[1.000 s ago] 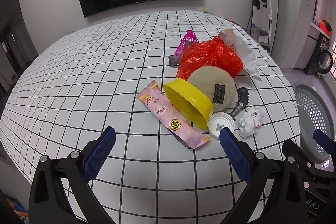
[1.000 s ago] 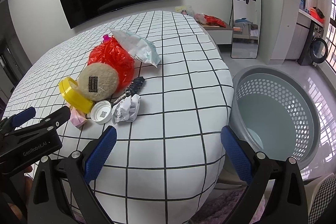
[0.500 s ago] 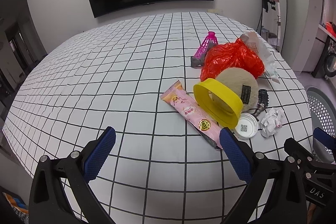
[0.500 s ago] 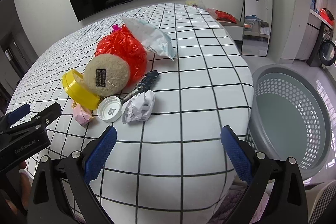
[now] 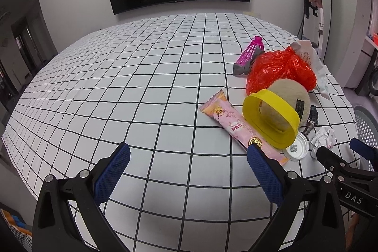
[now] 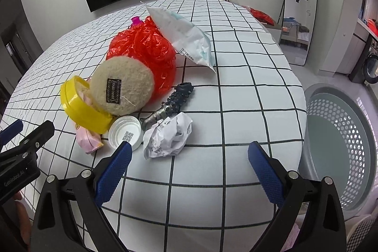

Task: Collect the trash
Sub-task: 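Grasp the crumpled white paper ball with the right gripper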

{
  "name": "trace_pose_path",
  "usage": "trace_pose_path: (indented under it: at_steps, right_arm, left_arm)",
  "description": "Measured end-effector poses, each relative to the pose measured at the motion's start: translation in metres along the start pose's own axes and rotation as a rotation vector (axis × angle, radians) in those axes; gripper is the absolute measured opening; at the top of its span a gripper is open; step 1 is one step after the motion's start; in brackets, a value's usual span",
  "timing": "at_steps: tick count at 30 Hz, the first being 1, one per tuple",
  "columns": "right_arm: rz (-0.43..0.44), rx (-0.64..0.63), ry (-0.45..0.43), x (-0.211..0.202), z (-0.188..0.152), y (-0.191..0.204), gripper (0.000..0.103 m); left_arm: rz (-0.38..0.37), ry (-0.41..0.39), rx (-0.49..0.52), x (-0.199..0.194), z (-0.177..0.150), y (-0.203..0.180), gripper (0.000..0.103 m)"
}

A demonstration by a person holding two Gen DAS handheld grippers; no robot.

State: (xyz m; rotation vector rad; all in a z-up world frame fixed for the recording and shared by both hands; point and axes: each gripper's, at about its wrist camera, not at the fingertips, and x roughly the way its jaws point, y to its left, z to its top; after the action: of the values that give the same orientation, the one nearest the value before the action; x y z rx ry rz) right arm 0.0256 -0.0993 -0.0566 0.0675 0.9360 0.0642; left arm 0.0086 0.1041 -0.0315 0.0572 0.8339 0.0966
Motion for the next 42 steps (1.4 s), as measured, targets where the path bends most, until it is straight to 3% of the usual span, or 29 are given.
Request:
trace_pose_path:
  at_steps: [9,11,17,22,37,42]
  right_arm:
    - [-0.013,-0.008,0.000,0.009,0.005,0.004,0.094]
    - [-0.019,-0.010,0.002,0.011,0.006,0.005,0.089]
    - [-0.018,-0.028,0.017,0.015,0.008,0.009,0.069]
    - [-0.010,-0.042,0.017,0.014,0.006,0.011,0.040]
    - [0.058,0.058,-0.013,-0.014,-0.010,-0.021,0.035]
    - [0.067,0.073,-0.017,-0.018,-0.014,-0.030,0.035]
  left_arm:
    - [-0.013,0.008,-0.005,0.006,0.000,0.003,0.097]
    - [-0.015,0.012,-0.006,0.007,0.000,0.003,0.097]
    - [-0.021,0.023,-0.008,0.008,-0.002,0.000,0.097]
    - [-0.033,0.033,-0.007,0.011,-0.002,-0.004,0.097]
    - [-0.110,0.076,-0.007,0.020,-0.007,-0.030,0.097]
    - [-0.104,0.084,0.000,0.027,-0.006,-0.042,0.097]
